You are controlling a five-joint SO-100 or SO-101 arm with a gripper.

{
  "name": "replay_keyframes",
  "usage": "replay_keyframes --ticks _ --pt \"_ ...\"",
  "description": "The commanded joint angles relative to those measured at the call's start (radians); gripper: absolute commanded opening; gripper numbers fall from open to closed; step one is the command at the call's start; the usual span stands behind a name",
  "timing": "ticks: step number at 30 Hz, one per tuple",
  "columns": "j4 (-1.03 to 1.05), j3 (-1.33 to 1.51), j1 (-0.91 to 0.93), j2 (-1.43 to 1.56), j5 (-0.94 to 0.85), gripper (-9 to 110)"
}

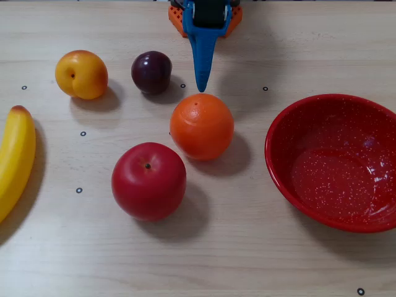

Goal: Put peach in the red bowl.

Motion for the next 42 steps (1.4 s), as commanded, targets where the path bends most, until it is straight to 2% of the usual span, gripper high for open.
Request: replay_keyframes --ticks 1,23,32,42 --pt "-0.038 0.04 -0.026 0.02 -0.008 0" --pt "-0.046 0.015 -0.035 0.0 -0.06 0" --pt "0.014 -0.16 -0.029 -0.092 -0.086 0" --pt "0.225 -0.425 -0.029 -0.192 -0.129 0"
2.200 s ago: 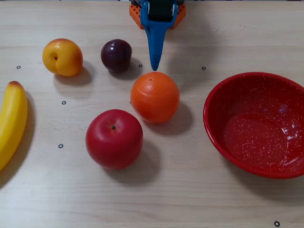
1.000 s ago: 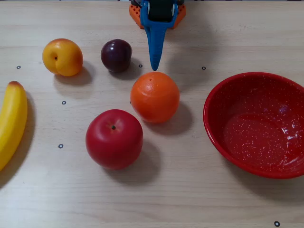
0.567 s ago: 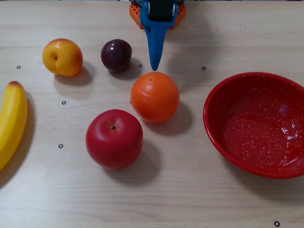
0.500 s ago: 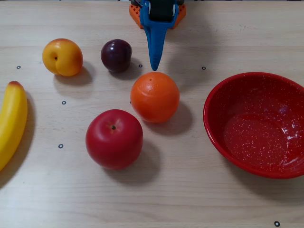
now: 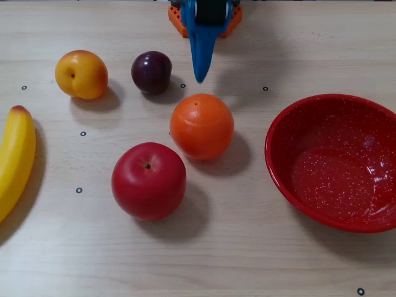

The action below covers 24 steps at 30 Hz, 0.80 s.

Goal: Put peach in the red bowl.

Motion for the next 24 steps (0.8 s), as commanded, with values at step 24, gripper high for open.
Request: replay_keyframes --ticks 24 --pt "0.414 -0.851 0.114 -0.399 -0.137 0"
